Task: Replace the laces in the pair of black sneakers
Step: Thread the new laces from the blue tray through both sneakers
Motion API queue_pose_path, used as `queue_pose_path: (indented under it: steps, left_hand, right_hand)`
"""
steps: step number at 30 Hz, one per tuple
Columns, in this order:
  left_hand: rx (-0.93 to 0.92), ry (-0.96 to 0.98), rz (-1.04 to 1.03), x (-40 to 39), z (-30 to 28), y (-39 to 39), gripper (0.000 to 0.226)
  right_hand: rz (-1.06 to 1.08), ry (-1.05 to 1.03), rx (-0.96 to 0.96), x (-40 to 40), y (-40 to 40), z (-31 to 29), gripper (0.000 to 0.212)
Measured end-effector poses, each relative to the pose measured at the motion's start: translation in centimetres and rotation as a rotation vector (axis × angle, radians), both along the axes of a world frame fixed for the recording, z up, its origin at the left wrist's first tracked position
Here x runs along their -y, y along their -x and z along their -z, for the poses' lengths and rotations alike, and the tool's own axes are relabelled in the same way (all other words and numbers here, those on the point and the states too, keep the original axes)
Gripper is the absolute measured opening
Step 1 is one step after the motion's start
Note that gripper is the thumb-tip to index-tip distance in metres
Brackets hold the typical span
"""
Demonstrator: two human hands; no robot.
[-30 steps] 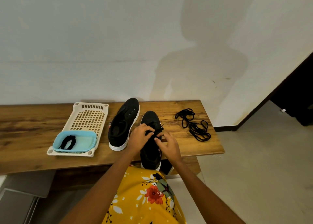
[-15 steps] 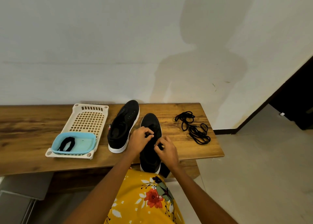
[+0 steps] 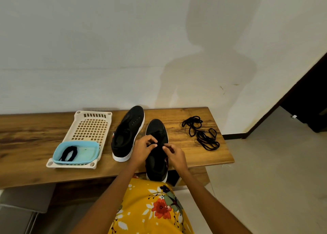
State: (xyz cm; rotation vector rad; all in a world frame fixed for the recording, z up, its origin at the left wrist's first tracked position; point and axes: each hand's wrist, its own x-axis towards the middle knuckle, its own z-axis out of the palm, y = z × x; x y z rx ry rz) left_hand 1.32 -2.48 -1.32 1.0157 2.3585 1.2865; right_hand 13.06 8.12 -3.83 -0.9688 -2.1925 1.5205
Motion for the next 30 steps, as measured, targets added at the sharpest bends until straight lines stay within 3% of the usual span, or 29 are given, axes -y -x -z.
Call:
queue_pose_path:
  steps: [6, 12, 18, 25, 30]
  left_hand:
    - [0.042, 0.021, -0.004, -0.2, -0.1, 0.1, 0.031]
    - [0.213, 0.000, -0.052, -0.3, -0.8, 0.5, 0.022]
    - [0.230, 0.005, -0.084, -0.5, -0.9, 0.2, 0.016]
    - [0.234, 0.017, -0.103, -0.6, -0.8, 0.1, 0.015]
    - [0.208, 0.029, -0.067, -0.7, -0.7, 0.1, 0.013]
  right_hand:
    - [-0.018, 0.072, -0.007, -0.4, 0.2, -0.4, 0.015]
    - [0.059, 0.317, -0.093, -0.1, 0.1, -0.7, 0.011]
    - [0.139, 0.516, -0.181, 0.6, -0.2, -1.2, 0.008]
    - [0.142, 0.491, -0.214, 0.8, -0.3, -1.0, 0.011]
    - [0.096, 0.283, -0.169, 0.7, 0.1, -1.0, 0.004]
